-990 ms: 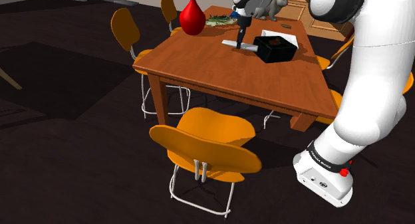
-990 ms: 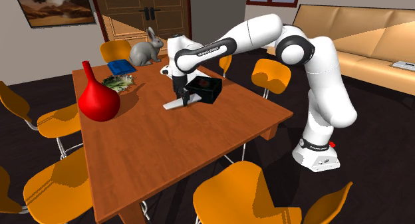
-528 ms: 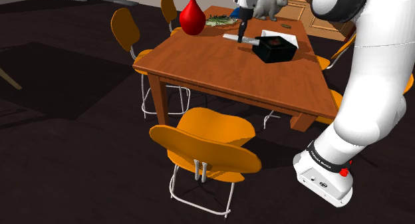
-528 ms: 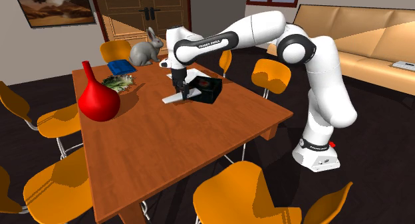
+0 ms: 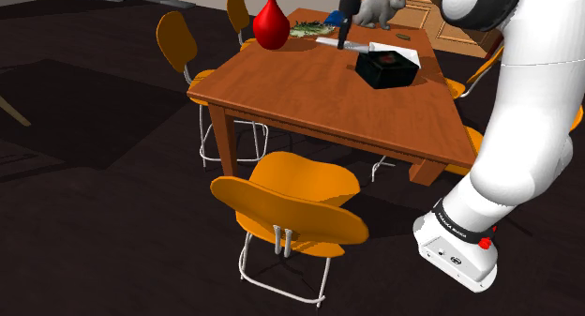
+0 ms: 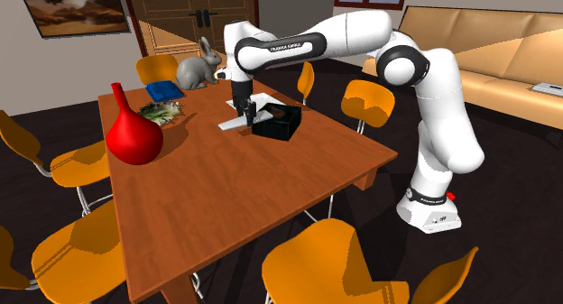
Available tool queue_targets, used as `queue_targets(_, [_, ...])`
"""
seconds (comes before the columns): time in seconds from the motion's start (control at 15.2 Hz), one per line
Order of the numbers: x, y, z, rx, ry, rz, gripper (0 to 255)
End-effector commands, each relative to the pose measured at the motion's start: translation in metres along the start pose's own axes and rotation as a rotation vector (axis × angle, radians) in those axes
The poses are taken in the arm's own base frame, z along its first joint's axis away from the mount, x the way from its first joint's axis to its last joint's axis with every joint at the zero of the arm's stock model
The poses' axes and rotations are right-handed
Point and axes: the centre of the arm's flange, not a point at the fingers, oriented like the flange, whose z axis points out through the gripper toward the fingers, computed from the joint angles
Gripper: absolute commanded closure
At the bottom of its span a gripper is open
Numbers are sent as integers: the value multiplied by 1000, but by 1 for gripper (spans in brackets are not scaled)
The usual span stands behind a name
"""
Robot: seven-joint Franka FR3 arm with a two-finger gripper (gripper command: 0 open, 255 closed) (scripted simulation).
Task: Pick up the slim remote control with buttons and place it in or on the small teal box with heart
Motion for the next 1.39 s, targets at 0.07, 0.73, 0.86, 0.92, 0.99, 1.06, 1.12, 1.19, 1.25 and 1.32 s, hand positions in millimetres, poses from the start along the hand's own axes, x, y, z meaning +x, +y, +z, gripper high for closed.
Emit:
queue_targets(0.07, [0, -1, -16, 0, 0, 0, 255])
queue_targets(0.73, [-49, 20, -44, 0, 0, 0, 255])
queue_targets(0.86, [-73, 31, -44, 0, 0, 0, 255])
queue_targets(0.92, [-85, 36, -44, 0, 0, 0, 255])
queue_targets(0.99, [-98, 41, -44, 0, 0, 0, 255])
queue_targets(1.06, [-110, 46, -44, 0, 0, 0, 255])
queue_targets(1.12, [-122, 51, -44, 0, 0, 0, 255])
queue_targets(1.19, [-134, 57, -44, 0, 0, 0, 255])
queue_targets(1.25, [-146, 62, -44, 0, 0, 0, 255])
queue_targets(1.32, [-158, 67, -44, 0, 0, 0, 255])
